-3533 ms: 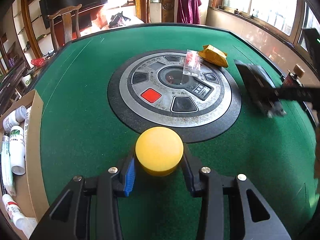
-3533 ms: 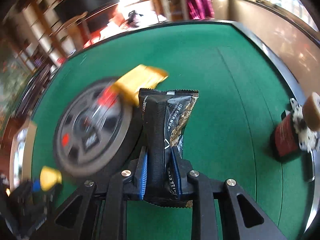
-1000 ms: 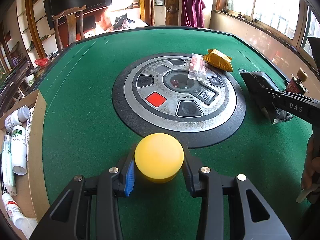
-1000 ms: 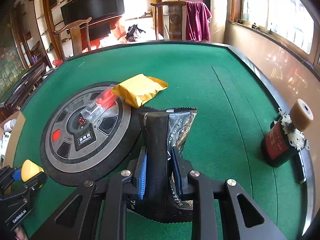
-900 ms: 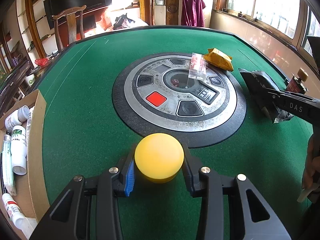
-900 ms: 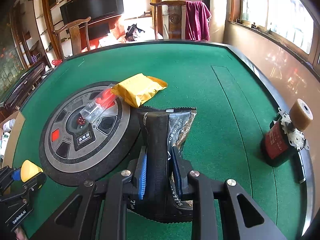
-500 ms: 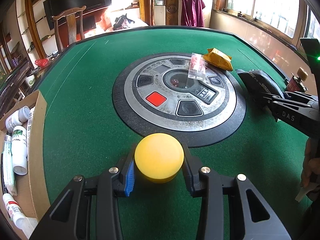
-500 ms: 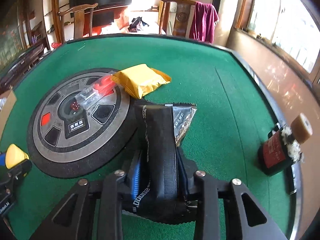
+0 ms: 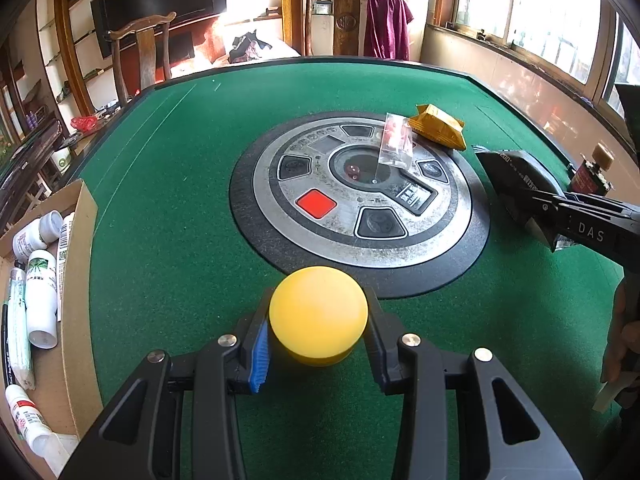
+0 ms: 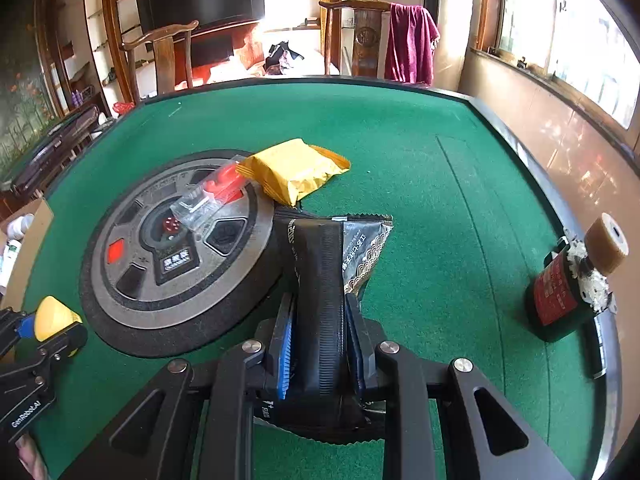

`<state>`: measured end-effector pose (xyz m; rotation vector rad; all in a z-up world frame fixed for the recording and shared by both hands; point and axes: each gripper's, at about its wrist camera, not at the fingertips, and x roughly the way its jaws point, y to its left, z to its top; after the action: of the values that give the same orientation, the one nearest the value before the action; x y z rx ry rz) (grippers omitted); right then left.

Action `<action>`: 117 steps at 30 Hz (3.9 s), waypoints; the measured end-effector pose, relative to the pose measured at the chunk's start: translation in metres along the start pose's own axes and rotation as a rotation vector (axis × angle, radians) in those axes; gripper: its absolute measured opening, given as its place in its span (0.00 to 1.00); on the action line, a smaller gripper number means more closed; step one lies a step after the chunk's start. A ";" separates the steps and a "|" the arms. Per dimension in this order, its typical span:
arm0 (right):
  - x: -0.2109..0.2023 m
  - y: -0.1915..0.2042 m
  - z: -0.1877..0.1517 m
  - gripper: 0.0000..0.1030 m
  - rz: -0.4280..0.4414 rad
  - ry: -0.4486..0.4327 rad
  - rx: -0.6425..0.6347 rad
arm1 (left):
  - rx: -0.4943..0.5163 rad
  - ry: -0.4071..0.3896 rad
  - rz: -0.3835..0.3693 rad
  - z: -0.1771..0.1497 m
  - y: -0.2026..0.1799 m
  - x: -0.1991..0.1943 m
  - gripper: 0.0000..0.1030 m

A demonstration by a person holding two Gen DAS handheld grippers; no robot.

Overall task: Organize objects
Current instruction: 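Carry the yellow sponge and black snack bag toward the cardboard box, then lower the sponge and snack bag into the box and open both tools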

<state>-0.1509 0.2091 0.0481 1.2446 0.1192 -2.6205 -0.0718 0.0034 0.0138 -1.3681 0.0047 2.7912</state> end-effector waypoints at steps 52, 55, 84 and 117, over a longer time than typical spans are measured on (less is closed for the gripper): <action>-0.084 0.181 -0.033 0.24 0.336 -0.126 -0.154 | -0.267 -0.189 0.014 -0.039 0.113 -0.116 0.38; -0.087 0.195 -0.033 0.24 0.348 -0.126 -0.175 | -0.290 -0.198 0.015 -0.043 0.124 -0.121 0.38; -0.085 0.320 -0.056 0.24 0.454 -0.069 -0.382 | -0.503 -0.197 0.113 -0.106 0.225 -0.137 0.38; -0.051 0.351 -0.063 0.25 0.450 -0.001 -0.389 | -0.498 -0.133 0.162 -0.130 0.233 -0.126 0.38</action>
<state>0.0141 -0.1109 0.0572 0.9964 0.2945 -2.0877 0.1011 -0.2352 0.0311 -1.2986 -0.6518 3.1528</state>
